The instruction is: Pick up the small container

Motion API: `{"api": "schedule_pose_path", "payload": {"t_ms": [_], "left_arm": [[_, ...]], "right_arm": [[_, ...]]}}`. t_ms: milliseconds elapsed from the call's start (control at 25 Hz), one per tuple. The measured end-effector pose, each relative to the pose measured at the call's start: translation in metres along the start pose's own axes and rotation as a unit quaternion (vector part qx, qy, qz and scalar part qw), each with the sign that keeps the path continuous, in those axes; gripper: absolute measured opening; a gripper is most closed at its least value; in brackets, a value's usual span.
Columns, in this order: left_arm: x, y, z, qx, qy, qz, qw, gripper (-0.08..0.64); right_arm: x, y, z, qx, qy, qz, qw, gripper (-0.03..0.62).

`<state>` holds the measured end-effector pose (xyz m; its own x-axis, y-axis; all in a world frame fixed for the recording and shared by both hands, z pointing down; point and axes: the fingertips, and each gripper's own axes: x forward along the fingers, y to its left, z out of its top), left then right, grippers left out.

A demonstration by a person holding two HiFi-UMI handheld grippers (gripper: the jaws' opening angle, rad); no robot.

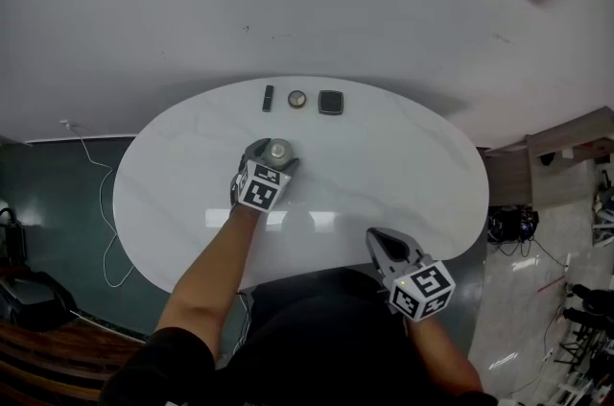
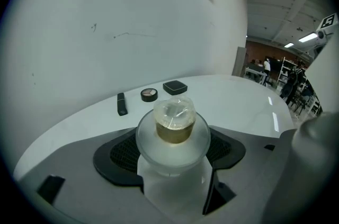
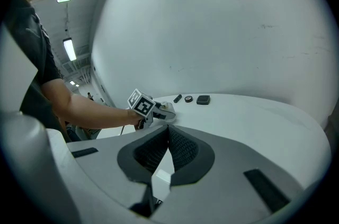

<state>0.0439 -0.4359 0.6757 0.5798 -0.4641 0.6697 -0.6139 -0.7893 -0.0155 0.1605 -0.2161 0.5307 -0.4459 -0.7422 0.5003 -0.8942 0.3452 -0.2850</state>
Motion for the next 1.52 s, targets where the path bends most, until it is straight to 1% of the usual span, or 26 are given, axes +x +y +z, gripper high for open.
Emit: {"api": "schedule_pose_path", "payload": {"t_ms": [560,760,920,1120,1520], "left_arm": [[0.022,0.001,-0.008,-0.007,0.009,0.001,0.9999,0.347],[0.022,0.002,-0.009,0.009,0.018,0.004,0.9998,0.347],[0.02,0.002,-0.011,0.014,0.03,0.002,0.9994,0.347],[0.009,0.0,-0.015,0.01,0.03,-0.006,0.9995,0.347],[-0.032,0.006,-0.005,0.011,0.013,0.009,0.9998,0.347]], "right_arm": [[-0.007,-0.012,-0.008,0.013,0.009,-0.017,1.0,-0.005],[-0.007,-0.01,-0.009,0.012,0.012,-0.015,1.0,-0.005],[-0.006,-0.009,-0.008,0.01,0.011,-0.012,1.0,-0.005],[-0.007,-0.008,-0.005,0.007,0.005,-0.009,1.0,-0.005],[0.003,0.007,0.005,-0.007,-0.012,0.019,1.0,-0.005]]}}
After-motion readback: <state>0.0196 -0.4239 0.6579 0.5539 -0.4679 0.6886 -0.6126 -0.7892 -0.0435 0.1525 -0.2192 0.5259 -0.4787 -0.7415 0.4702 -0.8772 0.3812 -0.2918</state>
